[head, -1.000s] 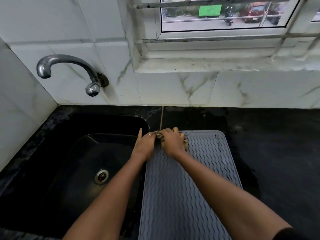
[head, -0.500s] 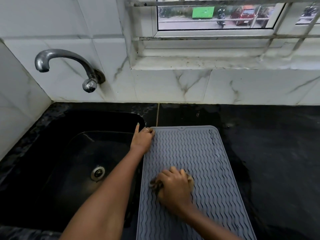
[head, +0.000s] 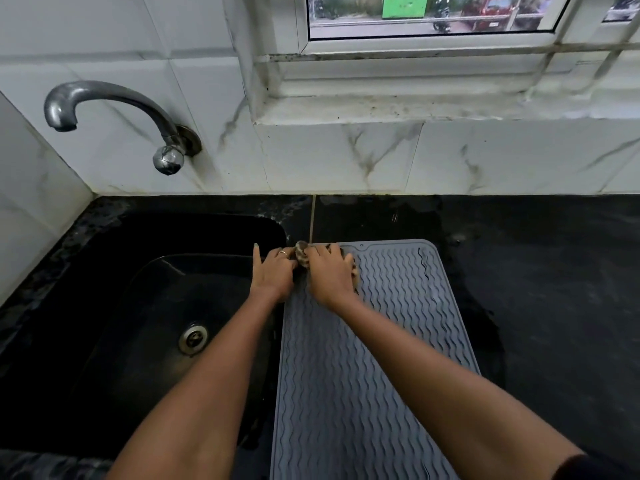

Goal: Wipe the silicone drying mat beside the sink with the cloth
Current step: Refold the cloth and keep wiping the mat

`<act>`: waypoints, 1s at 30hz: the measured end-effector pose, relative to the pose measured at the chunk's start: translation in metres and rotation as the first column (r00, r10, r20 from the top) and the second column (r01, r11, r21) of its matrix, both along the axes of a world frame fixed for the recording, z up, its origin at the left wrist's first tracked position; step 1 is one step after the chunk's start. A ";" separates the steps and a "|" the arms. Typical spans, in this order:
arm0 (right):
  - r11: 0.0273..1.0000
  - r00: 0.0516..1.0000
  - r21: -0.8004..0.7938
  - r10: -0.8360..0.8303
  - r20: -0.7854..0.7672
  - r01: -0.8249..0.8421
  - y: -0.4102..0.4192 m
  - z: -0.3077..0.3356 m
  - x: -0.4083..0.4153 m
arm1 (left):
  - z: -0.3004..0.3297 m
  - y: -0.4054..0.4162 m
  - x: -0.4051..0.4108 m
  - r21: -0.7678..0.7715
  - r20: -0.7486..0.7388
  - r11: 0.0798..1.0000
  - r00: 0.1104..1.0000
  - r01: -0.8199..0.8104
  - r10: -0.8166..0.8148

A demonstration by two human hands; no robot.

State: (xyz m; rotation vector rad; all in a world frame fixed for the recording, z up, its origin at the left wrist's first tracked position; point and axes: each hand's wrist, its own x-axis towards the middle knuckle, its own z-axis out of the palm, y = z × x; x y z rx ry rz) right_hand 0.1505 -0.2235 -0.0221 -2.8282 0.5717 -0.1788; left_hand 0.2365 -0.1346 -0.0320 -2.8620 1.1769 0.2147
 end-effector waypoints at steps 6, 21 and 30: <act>0.988 0.992 0.119 0.085 0.091 -0.095 0.044 -0.005 -0.095 | 0.006 0.003 0.000 0.073 0.006 0.997 1.000 0.026 -0.027; 0.998 0.982 0.049 0.040 -0.184 -0.031 0.006 0.011 -0.046 | -0.004 0.034 -0.046 0.088 -0.016 0.994 0.998 0.063 -0.062; 0.998 0.994 0.021 0.063 -0.095 -0.061 0.069 0.003 -0.137 | 0.000 0.049 -0.067 0.120 -0.022 0.990 0.998 0.069 -0.067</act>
